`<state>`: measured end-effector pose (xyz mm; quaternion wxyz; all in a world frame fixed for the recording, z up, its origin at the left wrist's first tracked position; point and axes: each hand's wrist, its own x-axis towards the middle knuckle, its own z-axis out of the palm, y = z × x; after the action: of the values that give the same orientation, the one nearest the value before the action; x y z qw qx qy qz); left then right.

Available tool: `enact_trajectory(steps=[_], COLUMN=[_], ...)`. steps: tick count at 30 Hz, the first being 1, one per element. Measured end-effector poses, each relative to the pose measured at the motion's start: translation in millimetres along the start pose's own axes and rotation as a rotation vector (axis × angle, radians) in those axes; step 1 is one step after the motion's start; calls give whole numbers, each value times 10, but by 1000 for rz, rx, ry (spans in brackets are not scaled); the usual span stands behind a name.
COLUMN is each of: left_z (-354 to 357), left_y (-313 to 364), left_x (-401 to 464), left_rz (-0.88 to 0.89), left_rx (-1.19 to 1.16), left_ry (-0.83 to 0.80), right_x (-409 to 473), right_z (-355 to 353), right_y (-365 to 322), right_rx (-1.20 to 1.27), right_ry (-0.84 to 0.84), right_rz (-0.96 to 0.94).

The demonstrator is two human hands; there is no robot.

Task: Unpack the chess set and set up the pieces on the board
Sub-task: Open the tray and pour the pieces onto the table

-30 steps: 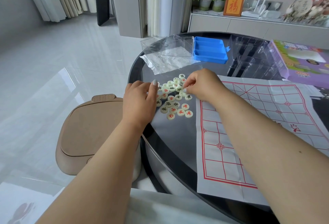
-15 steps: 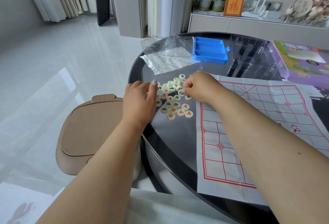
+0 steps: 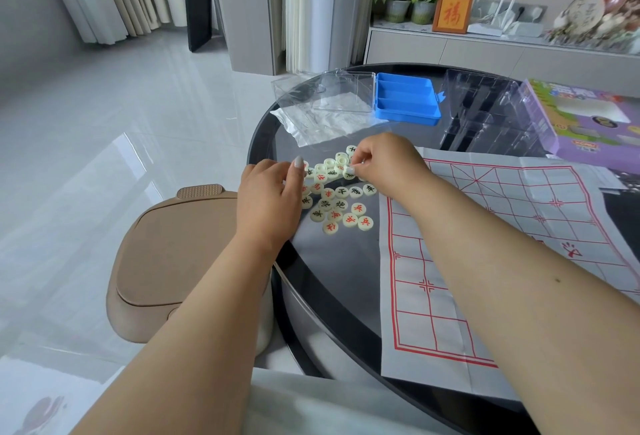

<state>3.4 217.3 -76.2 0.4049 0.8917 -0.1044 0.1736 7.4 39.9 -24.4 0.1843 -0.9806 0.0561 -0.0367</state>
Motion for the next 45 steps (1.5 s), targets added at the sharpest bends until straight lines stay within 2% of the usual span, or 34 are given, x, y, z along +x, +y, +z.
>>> enact_trajectory(steps=[7,14,20,24,28,32,39,45], left_z=[0,1,-4,2,7,-2,1,0], left_y=[0,1,5,10,-2,16,19,17], left_x=[1,0,1,-4,6,-9,-5,-4], left_rz=[-4,-3,-10,-13,5,-8,0,-7], left_rx=[3,3,-1,-9,1,-7,-7,-5], left_ry=[1,5,1,0,15,19,20,15], right_x=[1,136,185,253,276,226,170,155], right_z=[-3,-84,-49,-21,-19,-78,-173,-173], right_y=[18,175,112,52,29,54,64,55], right_rx=[-68,72,20,-64,-88,-5,-58,-17], right_ry=[-44,112,-44,-115,-118,-111,-230,-205], right_rz=[-23,114,140,226,198,169,130,104])
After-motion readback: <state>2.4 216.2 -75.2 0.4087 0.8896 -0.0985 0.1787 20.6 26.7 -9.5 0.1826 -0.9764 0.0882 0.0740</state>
